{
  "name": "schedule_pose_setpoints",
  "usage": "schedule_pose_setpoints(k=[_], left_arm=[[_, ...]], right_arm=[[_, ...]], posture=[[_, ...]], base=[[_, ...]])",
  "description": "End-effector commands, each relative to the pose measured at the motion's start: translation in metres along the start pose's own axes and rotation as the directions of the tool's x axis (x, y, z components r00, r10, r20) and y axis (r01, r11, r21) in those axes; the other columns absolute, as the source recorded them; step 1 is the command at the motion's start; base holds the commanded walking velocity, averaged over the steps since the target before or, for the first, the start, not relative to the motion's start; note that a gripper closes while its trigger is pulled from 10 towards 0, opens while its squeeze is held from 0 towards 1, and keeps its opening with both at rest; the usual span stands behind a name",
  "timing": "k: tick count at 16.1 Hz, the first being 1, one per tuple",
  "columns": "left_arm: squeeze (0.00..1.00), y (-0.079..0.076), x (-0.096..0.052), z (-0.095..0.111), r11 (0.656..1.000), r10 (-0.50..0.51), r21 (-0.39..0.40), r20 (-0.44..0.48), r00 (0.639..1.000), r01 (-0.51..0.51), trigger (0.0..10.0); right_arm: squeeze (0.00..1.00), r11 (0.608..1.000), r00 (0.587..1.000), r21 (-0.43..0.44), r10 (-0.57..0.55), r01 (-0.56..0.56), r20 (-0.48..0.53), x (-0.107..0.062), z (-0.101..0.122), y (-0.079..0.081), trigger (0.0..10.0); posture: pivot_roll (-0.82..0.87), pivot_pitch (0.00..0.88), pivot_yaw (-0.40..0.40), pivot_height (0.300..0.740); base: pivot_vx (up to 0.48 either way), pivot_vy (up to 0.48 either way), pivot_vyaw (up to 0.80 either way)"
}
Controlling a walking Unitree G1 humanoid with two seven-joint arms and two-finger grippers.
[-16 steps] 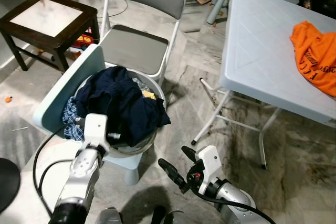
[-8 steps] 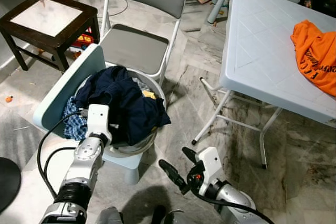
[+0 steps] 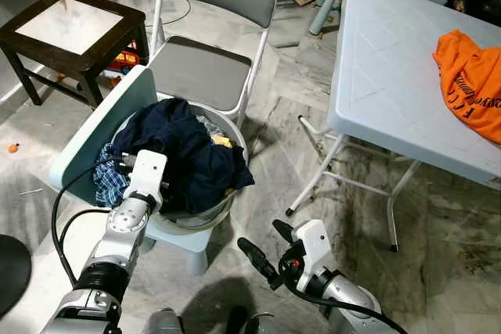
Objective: Hang hanger
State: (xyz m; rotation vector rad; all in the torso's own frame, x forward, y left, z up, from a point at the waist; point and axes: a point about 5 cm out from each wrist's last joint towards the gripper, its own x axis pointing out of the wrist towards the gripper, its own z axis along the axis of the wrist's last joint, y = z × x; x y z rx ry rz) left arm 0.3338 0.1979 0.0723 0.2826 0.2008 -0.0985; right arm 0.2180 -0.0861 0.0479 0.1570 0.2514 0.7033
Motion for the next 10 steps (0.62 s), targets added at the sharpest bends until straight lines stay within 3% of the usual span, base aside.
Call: schedule_pose_setpoints(k=[1,3,6,8,10], left_arm=[[0.0,-0.005,0.001,0.0,0.999,-0.021,0.032,-0.003,1.0,0.021,0.0],[0.0,-0.005,0.003,0.003,0.997,-0.035,0.074,0.01,0.999,0.034,0.0],[0.0,-0.01,0.013,0.035,0.955,-0.089,0.293,0.132,0.987,0.047,0.0],[0.0,-0.012,0.02,0.058,0.904,-0.103,0.427,0.221,0.97,-0.001,0.0],[0.0,-0.031,0.027,0.094,0.811,-0.206,0.583,0.359,0.91,-0.047,0.0]], right_arm=[[0.0,1.0,1.0,-0.005,-0.02,0.02,-0.019,-0.006,-0.004,-0.003,10.0],[0.0,1.0,1.0,-0.002,-0.025,0.025,-0.019,-0.006,-0.005,-0.003,10.0],[0.0,0.999,0.999,0.008,-0.042,0.043,-0.013,-0.007,-0.006,-0.003,10.0],[0.0,0.999,0.999,0.009,-0.049,0.05,-0.01,-0.007,-0.006,-0.004,10.0],[0.0,0.998,0.998,0.009,-0.06,0.06,-0.007,-0.008,-0.006,-0.004,10.0]], posture=[[0.25,0.199,-0.185,0.74],[0.24,0.198,-0.18,0.74],[0.24,0.192,-0.167,0.74],[0.23,0.187,-0.162,0.74],[0.22,0.184,-0.159,0.74]], base=[[0.0,0.0,0.0],[0.0,0.0,0.0],[0.0,0.0,0.0],[0.0,0.0,0.0],[0.0,0.0,0.0]])
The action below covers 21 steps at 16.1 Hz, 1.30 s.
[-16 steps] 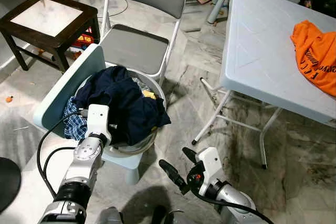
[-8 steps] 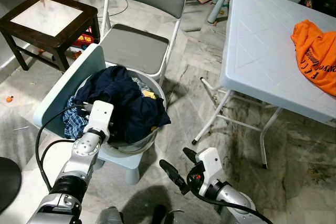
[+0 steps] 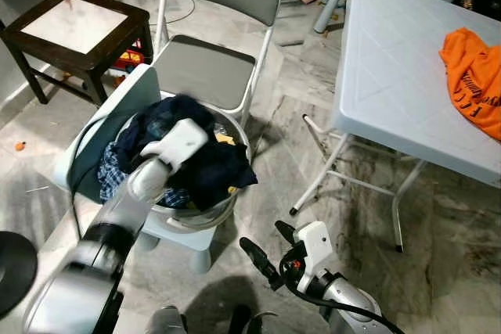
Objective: Hang hanger
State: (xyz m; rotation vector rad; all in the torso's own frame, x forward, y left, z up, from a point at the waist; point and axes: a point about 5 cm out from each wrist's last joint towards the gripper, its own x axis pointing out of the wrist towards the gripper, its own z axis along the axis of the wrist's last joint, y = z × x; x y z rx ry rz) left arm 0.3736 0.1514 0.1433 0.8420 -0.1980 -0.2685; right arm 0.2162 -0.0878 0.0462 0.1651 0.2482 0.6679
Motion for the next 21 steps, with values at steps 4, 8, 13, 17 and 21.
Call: schedule_pose_setpoints(k=[4,8,13,17,21], left_arm=[[0.0,-0.051,0.014,0.066,0.939,-0.314,0.242,0.316,0.895,0.244,0.0],[0.0,-0.097,-0.007,0.054,0.783,-0.618,0.275,0.252,0.744,0.557,0.0],[1.0,-0.072,0.002,0.04,0.905,-0.414,-0.006,0.213,0.885,0.425,10.0],[1.0,-0.044,0.015,0.01,0.842,-0.194,-0.528,-0.105,0.975,0.11,10.0],[1.0,-0.043,0.014,-0.001,0.855,-0.254,-0.505,-0.206,0.945,0.12,10.0]], right_arm=[[0.0,0.999,0.999,-0.002,-0.034,0.034,-0.015,-0.007,-0.004,-0.004,10.0],[0.0,0.999,0.999,-0.001,-0.045,0.045,-0.022,-0.011,-0.005,-0.006,10.0],[0.0,1.0,0.999,-0.006,-0.023,0.023,-0.029,-0.008,-0.005,-0.006,10.0],[0.0,1.0,0.999,-0.013,0.009,-0.009,-0.039,-0.004,-0.004,-0.005,10.0],[0.0,1.0,0.999,-0.018,0.021,-0.022,-0.044,-0.001,-0.003,-0.004,10.0]], posture=[[0.21,0.181,-0.158,0.74],[0.19,0.18,-0.165,0.74],[0.22,0.188,-0.188,0.74],[0.25,0.198,-0.215,0.74],[0.25,0.202,-0.222,0.74]], base=[[0.0,0.0,0.0],[0.0,0.0,0.0],[0.0,0.0,0.0],[0.0,0.0,0.0],[0.0,0.0,0.0]])
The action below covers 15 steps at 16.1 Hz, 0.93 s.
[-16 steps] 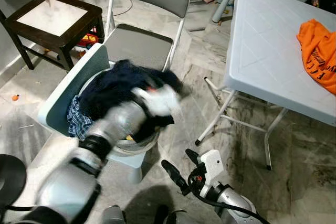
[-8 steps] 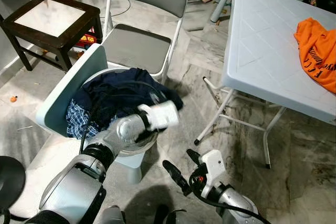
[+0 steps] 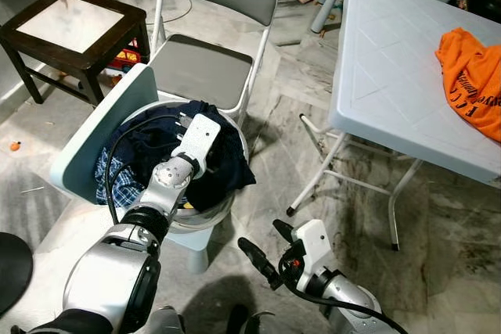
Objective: Hang hanger
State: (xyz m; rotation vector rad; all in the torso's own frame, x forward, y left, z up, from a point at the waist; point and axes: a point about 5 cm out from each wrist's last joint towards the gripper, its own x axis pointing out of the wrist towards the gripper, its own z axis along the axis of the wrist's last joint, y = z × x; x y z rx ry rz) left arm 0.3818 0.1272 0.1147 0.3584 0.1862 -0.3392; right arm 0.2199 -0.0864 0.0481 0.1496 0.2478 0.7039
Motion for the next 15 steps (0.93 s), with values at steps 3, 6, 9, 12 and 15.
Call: schedule_pose_setpoints(k=[3,6,9,12,15], left_arm=[[1.0,0.012,0.0,0.002,0.997,0.04,-0.063,-0.052,0.998,-0.043,10.0],[1.0,0.026,-0.003,0.01,0.99,0.138,0.008,0.025,0.99,-0.138,10.0],[1.0,0.018,-0.014,0.024,0.981,0.172,0.041,0.241,0.955,-0.187,10.0],[1.0,0.002,-0.016,-0.015,0.985,0.1,-0.144,0.017,0.995,-0.097,10.0],[1.0,-0.011,-0.016,-0.026,0.969,-0.142,-0.219,-0.099,0.985,0.118,10.0]], right_arm=[[0.0,1.0,0.999,0.004,-0.007,0.007,-0.036,-0.004,-0.006,-0.003,10.0],[0.0,1.0,0.999,0.004,-0.005,0.005,-0.037,-0.004,-0.006,-0.002,10.0],[0.0,1.0,0.999,0.005,-0.003,0.004,-0.036,-0.003,-0.006,-0.003,10.0],[0.0,1.0,0.999,0.004,0.003,-0.003,-0.037,0.0,-0.005,-0.003,10.0],[0.0,1.0,0.999,0.0,0.011,-0.011,-0.047,0.001,-0.006,-0.002,10.0]], posture=[[0.25,0.205,-0.222,0.74],[0.25,0.204,-0.222,0.74],[0.27,0.208,-0.223,0.74],[0.28,0.208,-0.223,0.74],[0.28,0.208,-0.22,0.74]], base=[[0.0,0.0,0.0],[0.0,0.0,0.0],[0.0,0.0,0.0],[0.0,0.0,0.0],[0.0,0.0,0.0]])
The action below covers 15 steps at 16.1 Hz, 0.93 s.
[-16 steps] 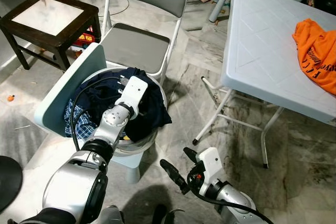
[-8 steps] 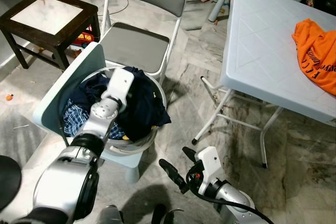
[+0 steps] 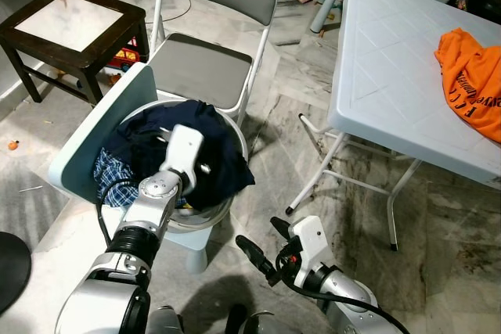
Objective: Hang hanger
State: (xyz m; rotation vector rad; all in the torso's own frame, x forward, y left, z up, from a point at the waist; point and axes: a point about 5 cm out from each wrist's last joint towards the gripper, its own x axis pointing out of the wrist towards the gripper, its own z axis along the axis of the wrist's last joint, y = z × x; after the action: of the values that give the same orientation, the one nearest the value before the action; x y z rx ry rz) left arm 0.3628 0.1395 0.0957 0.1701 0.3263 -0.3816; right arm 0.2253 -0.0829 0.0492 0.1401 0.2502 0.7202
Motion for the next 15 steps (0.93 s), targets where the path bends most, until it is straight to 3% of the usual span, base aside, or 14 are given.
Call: schedule_pose_setpoints(k=[1,2,4,5,6,7,8,9,10,12,14,15], left_arm=[[1.0,-0.003,0.001,0.002,0.999,-0.02,-0.032,-0.012,1.0,0.019,10.0],[1.0,0.004,0.001,0.007,0.999,0.023,-0.046,-0.002,1.0,-0.023,10.0],[1.0,0.015,-0.004,0.014,0.996,0.093,0.001,0.026,0.995,-0.093,10.0],[1.0,0.019,-0.007,0.02,0.984,0.123,0.123,0.079,0.989,-0.132,10.0],[1.0,0.022,-0.011,0.024,0.966,0.151,0.193,0.119,0.981,-0.172,10.0],[1.0,0.02,-0.014,0.023,0.97,0.149,0.174,0.137,0.979,-0.172,10.0],[1.0,0.021,-0.021,0.036,0.914,0.171,0.316,0.271,0.947,-0.255,10.0],[1.0,0.021,-0.019,0.026,0.952,0.195,0.201,0.189,0.962,-0.233,10.0],[1.0,0.021,-0.021,0.029,0.934,0.203,0.247,0.223,0.953,-0.257,10.0],[1.0,0.012,-0.025,0.03,0.844,0.104,0.485,0.274,0.956,-0.231,10.0],[1.0,0.018,-0.024,0.028,0.851,0.114,0.478,0.233,0.966,-0.216,10.0],[1.0,0.018,-0.024,0.029,0.823,0.083,0.535,0.216,0.973,-0.189,10.0]], right_arm=[[0.0,1.0,0.999,0.01,-0.003,0.003,-0.043,-0.005,-0.009,-0.001,10.0],[0.0,1.0,0.999,0.011,-0.005,0.006,-0.045,-0.006,-0.01,-0.001,10.0],[0.0,1.0,0.999,0.016,-0.012,0.013,-0.046,-0.006,-0.011,-0.001,10.0],[0.0,1.0,0.999,0.017,-0.016,0.016,-0.044,-0.006,-0.012,-0.001,10.0],[0.0,1.0,0.999,0.017,-0.018,0.019,-0.044,-0.007,-0.012,-0.002,10.0],[0.0,1.0,0.999,0.018,-0.019,0.02,-0.043,-0.006,-0.012,-0.002,10.0],[0.0,1.0,0.999,0.017,-0.017,0.018,-0.042,-0.005,-0.012,-0.002,10.0],[0.0,1.0,0.999,0.017,-0.017,0.018,-0.044,-0.005,-0.012,-0.003,10.0],[0.0,1.0,0.999,0.015,-0.015,0.016,-0.044,-0.005,-0.012,-0.003,10.0],[0.0,1.0,0.999,0.009,-0.004,0.004,-0.047,-0.003,-0.011,-0.003,10.0],[0.0,1.0,0.999,0.007,-0.002,0.002,-0.047,-0.002,-0.011,-0.004,10.0],[0.0,1.0,0.999,0.007,-0.002,0.002,-0.048,-0.002,-0.011,-0.003,10.0]], posture=[[0.28,0.208,-0.219,0.74],[0.28,0.209,-0.216,0.74],[0.28,0.208,-0.208,0.74],[0.28,0.208,-0.208,0.74],[0.28,0.208,-0.208,0.74],[0.28,0.208,-0.207,0.74],[0.29,0.208,-0.209,0.74],[0.29,0.208,-0.209,0.74],[0.29,0.208,-0.211,0.74],[0.3,0.207,-0.213,0.74],[0.3,0.208,-0.214,0.74],[0.3,0.206,-0.213,0.74]], base=[[0.0,0.0,0.0],[0.0,0.0,0.0],[0.0,0.0,0.0],[0.0,0.0,0.0],[0.0,0.0,0.0],[0.0,0.0,0.0],[0.0,0.0,0.0],[0.0,0.0,0.0],[0.0,0.0,0.0],[0.0,0.0,0.0],[0.0,0.0,0.0],[0.0,0.0,0.0]])
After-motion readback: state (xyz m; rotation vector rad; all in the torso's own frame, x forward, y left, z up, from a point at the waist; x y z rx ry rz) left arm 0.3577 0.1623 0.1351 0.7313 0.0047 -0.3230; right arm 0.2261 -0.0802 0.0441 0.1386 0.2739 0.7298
